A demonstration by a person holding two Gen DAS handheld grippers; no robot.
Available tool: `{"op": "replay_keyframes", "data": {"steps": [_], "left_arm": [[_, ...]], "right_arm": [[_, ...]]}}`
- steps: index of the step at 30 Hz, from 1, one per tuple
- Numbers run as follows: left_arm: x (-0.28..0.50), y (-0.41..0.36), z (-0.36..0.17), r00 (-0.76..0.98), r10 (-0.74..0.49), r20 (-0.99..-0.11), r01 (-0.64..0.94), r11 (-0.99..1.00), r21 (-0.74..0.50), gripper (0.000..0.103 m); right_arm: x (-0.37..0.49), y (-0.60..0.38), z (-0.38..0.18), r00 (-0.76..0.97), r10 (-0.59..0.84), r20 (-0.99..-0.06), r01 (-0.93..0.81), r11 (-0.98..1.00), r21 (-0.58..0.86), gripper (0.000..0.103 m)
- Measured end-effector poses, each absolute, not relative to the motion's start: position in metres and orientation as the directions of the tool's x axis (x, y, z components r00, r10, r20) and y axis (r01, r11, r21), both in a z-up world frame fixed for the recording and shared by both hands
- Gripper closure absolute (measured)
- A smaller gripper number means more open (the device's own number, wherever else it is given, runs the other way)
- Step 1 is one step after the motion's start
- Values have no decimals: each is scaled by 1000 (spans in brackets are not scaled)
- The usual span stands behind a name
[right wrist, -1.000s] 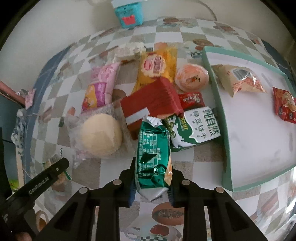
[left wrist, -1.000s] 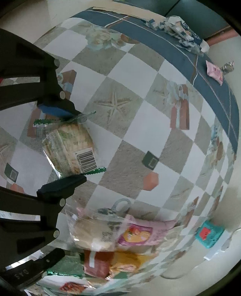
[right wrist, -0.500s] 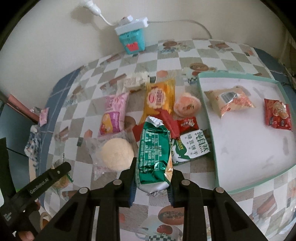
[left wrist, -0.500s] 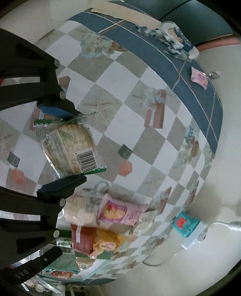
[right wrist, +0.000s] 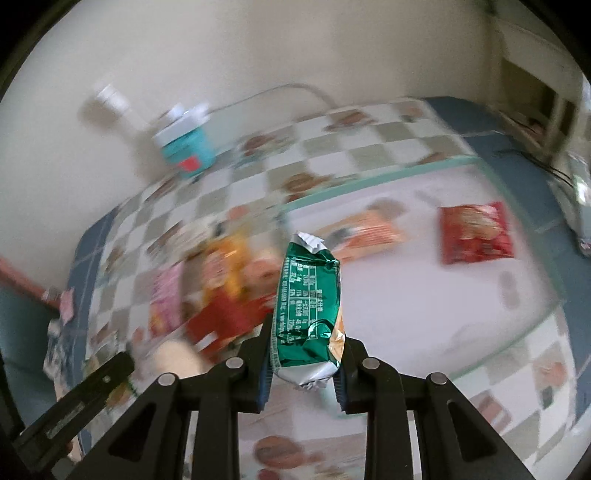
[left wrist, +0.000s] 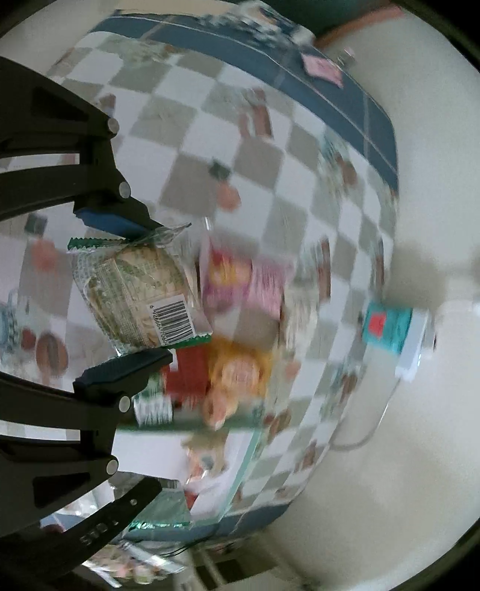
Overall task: Organize snacks
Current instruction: 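Carry both packs over the white tray and open both tools to release them, then withdraw both tools from the tray toward the snack pile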
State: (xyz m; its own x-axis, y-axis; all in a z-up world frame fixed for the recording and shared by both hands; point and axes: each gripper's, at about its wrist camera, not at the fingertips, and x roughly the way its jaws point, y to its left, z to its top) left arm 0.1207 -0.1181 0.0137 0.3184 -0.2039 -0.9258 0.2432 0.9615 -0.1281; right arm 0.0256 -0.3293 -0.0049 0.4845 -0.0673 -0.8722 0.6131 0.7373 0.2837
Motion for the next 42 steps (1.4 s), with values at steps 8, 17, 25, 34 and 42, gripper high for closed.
{"op": "replay_keyframes", "data": {"steps": [8, 17, 25, 34, 42], "left_arm": [[102, -216, 17, 294, -272, -916, 437, 891, -125, 43], [79, -306, -9, 225, -305, -925, 586, 801, -122, 43], [79, -330, -25, 202, -325, -924, 607, 782, -142, 27], [106, -271, -11, 310, -262, -914, 454, 885, -100, 11], [142, -171, 6, 474, 28, -880, 193, 972, 135, 3]], "right_arm": [[-13, -401, -23, 406, -190, -894, 768, 601, 222, 75], [-45, -461, -44, 319, -260, -911, 862, 478, 166, 75], [-49, -486, -58, 272, -287, -919, 893, 430, 130, 67], [-34, -466, -52, 291, -275, -916, 854, 507, 119, 14], [-15, -425, -28, 340, -275, -899, 792, 599, 117, 0]]}}
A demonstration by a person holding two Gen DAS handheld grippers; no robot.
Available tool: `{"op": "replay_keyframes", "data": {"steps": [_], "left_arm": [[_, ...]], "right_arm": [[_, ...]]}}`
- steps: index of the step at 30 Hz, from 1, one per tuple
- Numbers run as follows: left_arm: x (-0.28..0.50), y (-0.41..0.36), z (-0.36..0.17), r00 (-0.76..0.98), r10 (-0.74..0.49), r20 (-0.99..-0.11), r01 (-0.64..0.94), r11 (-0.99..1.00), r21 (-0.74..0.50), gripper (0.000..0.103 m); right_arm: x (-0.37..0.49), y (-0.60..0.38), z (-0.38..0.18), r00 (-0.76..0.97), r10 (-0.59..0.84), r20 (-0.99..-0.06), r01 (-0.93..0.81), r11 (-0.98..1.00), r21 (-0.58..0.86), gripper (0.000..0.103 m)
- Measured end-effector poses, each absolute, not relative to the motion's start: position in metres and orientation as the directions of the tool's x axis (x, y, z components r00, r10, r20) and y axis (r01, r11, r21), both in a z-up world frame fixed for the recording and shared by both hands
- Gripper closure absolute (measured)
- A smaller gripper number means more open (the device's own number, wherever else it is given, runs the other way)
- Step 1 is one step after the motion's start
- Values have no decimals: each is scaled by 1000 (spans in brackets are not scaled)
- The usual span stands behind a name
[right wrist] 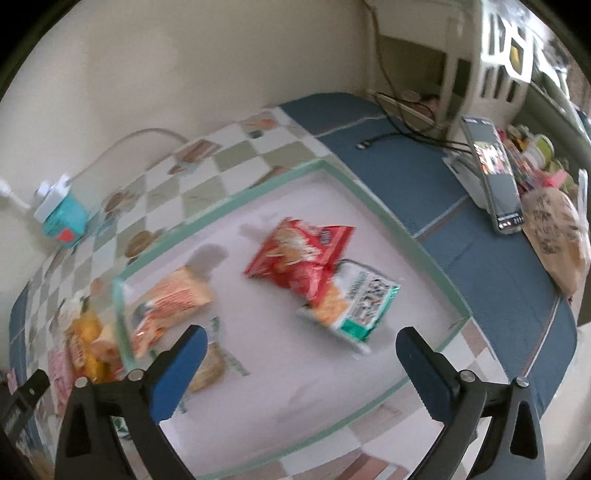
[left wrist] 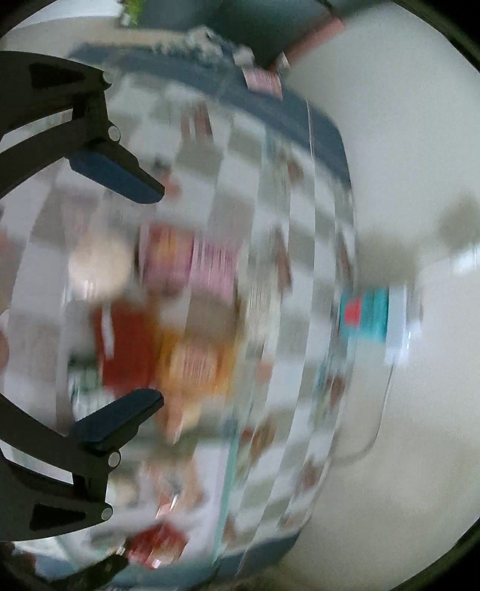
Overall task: Organize snacks
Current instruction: 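Withdraw both tools from the tray toward the snack pile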
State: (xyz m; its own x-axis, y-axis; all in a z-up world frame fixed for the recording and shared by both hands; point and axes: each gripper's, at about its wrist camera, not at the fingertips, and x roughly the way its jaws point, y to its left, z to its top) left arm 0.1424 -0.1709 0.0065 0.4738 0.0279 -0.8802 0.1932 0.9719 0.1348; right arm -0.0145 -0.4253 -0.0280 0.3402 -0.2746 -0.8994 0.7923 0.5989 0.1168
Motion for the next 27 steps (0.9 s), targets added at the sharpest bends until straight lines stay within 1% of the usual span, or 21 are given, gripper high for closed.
{"op": "replay_keyframes", "data": {"steps": [5, 10, 14, 20, 27], "left_arm": [[160, -101, 17, 474, 105, -874, 43, 989, 142, 3], [166, -54, 25, 483, 141, -864, -50, 990, 134, 3], [169, -27, 25, 473, 161, -866, -95, 987, 131, 3], [171, 0, 21, 450, 146, -881, -140, 986, 92, 3], [175, 22, 14, 420, 139, -897, -191, 980, 63, 3]], "right_arm": [[4, -394, -11, 366, -281, -887, 751, 653, 103, 0], [24, -358, 7, 407, -284, -868, 693, 716, 90, 0], [40, -329, 12, 426, -259, -867, 657, 747, 99, 0], [67, -287, 12, 451, -166, -877, 587, 795, 152, 0], [92, -253, 0, 424, -111, -899, 563, 810, 165, 0]]}}
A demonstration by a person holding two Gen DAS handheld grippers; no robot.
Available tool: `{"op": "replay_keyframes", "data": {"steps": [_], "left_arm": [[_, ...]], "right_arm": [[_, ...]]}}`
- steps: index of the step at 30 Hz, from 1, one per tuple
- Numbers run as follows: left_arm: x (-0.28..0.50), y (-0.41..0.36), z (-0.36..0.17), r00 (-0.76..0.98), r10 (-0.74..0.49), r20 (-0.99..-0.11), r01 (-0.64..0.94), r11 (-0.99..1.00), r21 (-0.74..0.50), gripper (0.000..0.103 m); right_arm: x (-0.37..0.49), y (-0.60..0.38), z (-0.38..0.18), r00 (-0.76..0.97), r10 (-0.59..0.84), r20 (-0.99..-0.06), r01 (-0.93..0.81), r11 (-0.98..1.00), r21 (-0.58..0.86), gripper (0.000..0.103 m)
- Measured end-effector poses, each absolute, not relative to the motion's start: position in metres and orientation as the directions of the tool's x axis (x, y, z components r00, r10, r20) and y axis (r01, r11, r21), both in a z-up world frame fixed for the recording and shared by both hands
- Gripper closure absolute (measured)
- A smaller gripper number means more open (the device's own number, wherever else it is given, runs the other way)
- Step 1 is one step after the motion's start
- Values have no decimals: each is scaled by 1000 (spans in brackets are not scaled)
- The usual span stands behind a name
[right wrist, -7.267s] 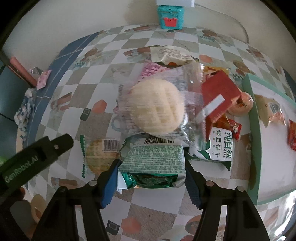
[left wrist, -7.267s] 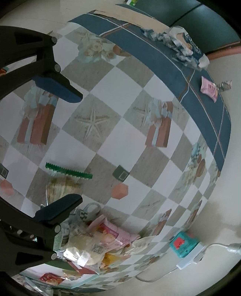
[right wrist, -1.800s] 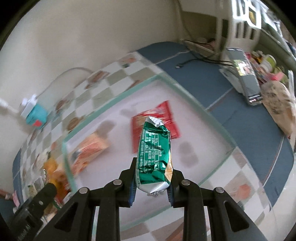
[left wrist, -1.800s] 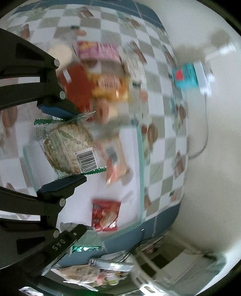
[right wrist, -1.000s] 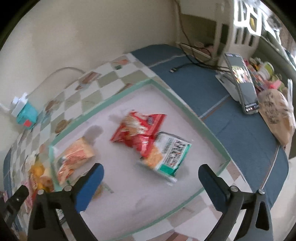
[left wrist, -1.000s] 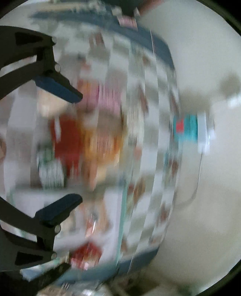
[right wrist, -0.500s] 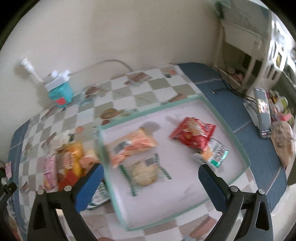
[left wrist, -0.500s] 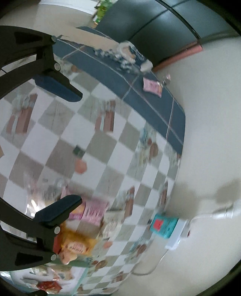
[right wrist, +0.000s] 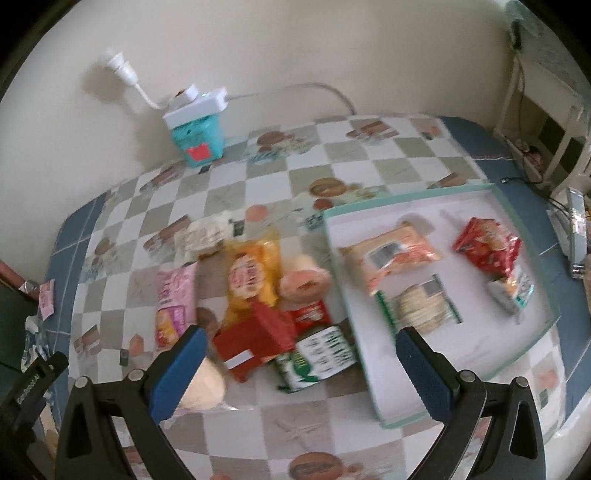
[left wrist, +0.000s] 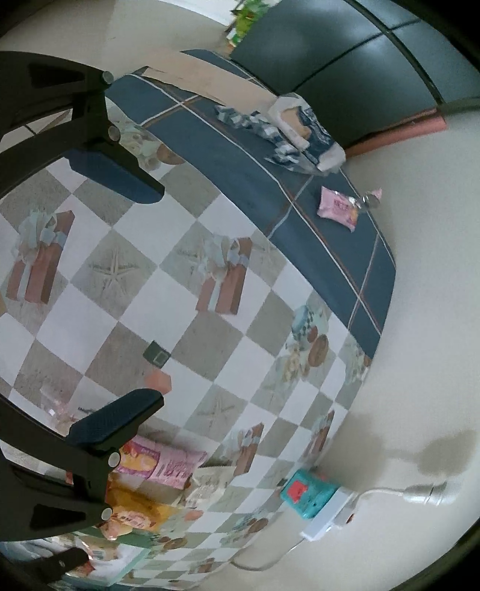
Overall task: Organize snacks
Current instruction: 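Withdraw both tools from the tray toward the snack pile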
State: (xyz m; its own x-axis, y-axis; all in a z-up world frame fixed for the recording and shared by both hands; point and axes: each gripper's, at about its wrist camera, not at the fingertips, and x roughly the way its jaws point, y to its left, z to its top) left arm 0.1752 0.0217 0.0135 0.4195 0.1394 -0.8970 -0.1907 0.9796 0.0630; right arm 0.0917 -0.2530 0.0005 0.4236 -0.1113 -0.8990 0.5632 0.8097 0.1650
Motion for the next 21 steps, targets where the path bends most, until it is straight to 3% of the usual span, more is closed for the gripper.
{"op": "replay_keyframes", "data": {"steps": [14, 21], "left_arm": [[175, 9, 15, 423, 122, -898, -203, 979, 37, 3], [172, -6, 8, 392, 0, -920, -169, 983, -72, 3]], "right_arm": [[100, -251, -27, 339, -69, -938, 570, 808, 146, 0], [89, -271, -29, 316, -65, -947, 601, 785, 147, 0]]}}
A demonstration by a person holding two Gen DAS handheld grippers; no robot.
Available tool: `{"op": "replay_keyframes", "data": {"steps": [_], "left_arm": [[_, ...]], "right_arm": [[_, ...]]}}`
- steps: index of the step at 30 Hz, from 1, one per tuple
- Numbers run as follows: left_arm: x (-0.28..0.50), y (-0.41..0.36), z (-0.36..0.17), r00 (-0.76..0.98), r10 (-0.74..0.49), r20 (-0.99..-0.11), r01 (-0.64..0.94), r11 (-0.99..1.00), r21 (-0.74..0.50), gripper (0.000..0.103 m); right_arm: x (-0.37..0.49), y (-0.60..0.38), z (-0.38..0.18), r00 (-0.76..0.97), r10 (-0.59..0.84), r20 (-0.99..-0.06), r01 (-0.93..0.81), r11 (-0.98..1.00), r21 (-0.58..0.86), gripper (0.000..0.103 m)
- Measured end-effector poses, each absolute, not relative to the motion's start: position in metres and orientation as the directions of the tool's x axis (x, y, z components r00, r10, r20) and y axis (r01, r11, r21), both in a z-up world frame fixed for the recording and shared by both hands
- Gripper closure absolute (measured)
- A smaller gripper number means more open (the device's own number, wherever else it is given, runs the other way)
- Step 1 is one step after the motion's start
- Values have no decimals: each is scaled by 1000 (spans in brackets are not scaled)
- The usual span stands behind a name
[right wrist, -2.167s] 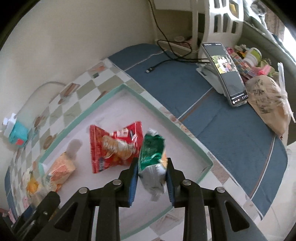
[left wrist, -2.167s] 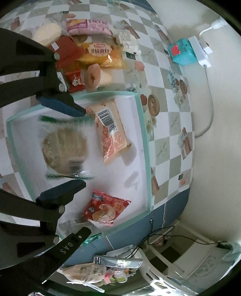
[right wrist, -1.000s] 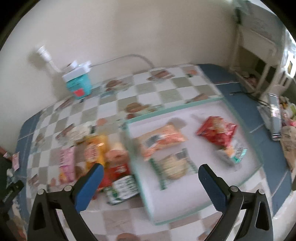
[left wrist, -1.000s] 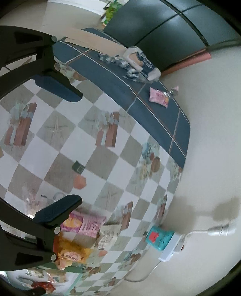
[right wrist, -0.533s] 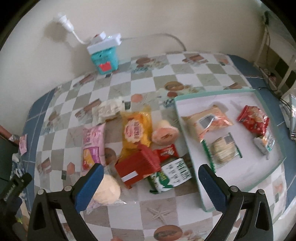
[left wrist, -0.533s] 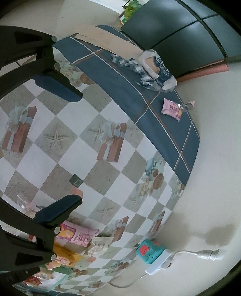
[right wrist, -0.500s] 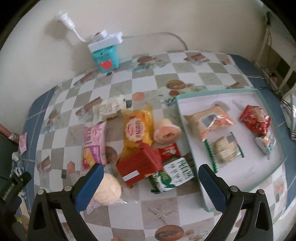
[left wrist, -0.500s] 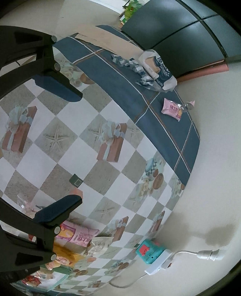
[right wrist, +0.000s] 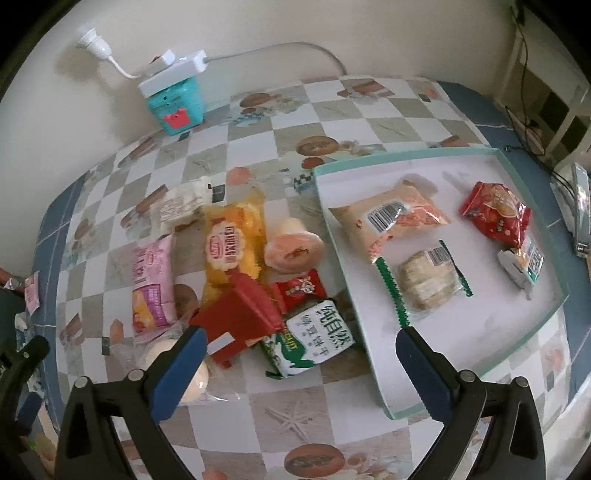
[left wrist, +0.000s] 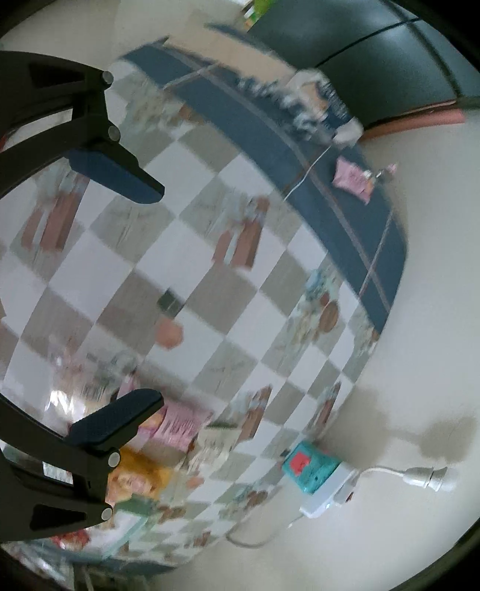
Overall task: Organize snacks
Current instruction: 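Withdraw both tools from the tray toward the snack pile, then grasp the clear round bun pack with the left tool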
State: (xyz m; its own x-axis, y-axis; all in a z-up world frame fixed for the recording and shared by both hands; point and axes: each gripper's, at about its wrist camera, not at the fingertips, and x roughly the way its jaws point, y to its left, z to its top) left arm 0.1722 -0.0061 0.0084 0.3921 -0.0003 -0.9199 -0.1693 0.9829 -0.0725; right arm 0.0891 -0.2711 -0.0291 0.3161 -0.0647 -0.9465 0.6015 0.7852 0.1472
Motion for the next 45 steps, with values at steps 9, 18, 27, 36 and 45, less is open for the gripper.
{"op": "replay_keyframes", "data": {"steps": [9, 18, 27, 36, 45], "left_arm": [[170, -56, -20, 281, -88, -956, -11, 995, -95, 3], [160, -106, -48, 202, -62, -977, 96, 994, -44, 3], [163, -119, -83, 133, 24, -991, 98, 994, 37, 3], [166, -123, -91, 123, 9, -992, 90, 996, 20, 10], [172, -132, -80, 115, -54, -992, 79, 996, -45, 35]], "right_arm": [[80, -296, -40, 254, -85, -964, 627, 773, 97, 0], [75, -308, -45, 249, -67, -966, 651, 750, 116, 0], [71, -315, -47, 250, -56, -967, 671, 730, 131, 0], [71, -316, -51, 243, -53, -969, 673, 728, 129, 0], [74, -312, -52, 255, -42, -966, 656, 741, 141, 0]]}}
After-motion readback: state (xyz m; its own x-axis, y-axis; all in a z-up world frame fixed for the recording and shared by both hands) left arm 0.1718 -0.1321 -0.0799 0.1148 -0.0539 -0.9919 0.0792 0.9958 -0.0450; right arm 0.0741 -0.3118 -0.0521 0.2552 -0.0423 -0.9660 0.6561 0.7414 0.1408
